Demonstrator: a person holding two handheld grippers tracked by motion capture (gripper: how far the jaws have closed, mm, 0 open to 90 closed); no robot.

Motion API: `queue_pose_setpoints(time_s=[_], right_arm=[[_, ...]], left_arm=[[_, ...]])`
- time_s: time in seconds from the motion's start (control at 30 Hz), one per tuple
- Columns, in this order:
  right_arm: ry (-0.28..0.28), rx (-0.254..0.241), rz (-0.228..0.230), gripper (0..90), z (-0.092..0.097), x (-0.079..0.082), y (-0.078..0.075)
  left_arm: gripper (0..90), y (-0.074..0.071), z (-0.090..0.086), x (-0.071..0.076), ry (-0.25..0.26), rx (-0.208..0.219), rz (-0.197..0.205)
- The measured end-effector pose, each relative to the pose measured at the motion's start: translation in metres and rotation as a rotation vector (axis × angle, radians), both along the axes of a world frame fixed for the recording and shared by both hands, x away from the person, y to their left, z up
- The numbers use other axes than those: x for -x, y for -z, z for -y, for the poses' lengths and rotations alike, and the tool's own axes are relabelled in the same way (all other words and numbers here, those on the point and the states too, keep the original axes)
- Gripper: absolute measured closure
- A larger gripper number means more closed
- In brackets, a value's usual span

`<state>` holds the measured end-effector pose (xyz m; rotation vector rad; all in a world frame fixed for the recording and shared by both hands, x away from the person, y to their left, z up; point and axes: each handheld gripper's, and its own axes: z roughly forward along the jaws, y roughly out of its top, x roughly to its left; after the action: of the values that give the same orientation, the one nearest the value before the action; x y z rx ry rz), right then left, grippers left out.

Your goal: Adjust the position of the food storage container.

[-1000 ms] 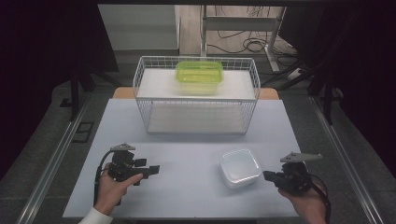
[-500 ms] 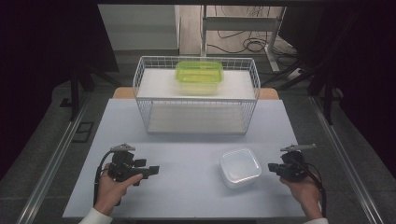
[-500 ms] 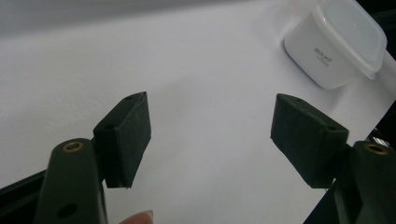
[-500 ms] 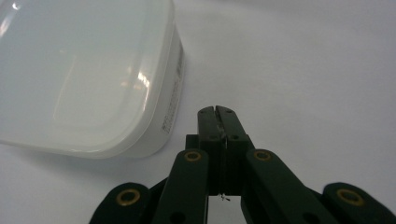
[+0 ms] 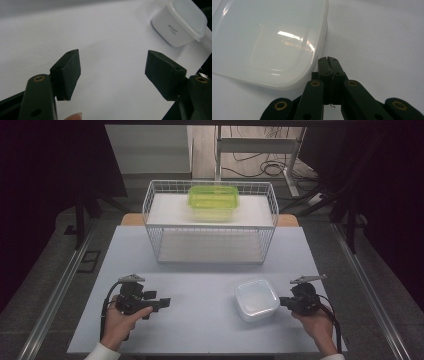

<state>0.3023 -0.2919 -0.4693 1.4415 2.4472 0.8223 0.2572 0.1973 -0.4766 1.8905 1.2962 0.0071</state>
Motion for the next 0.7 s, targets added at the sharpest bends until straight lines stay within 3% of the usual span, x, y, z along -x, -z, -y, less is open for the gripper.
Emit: queue_pose_setpoints(time_s=[0.3, 0.7], right_arm=[[-0.021, 0.003, -0.006, 88.8, -0.011, 0.002, 0.001], [-0.089, 0.010, -0.002, 88.8, -0.041, 0.001, 0.003]], left_arm=[[27.9, 0.001, 0.000, -0.001, 0.005, -0.002, -0.003], [27.9, 0.002, 0.000, -0.001, 0.006, -0.002, -0.005]])
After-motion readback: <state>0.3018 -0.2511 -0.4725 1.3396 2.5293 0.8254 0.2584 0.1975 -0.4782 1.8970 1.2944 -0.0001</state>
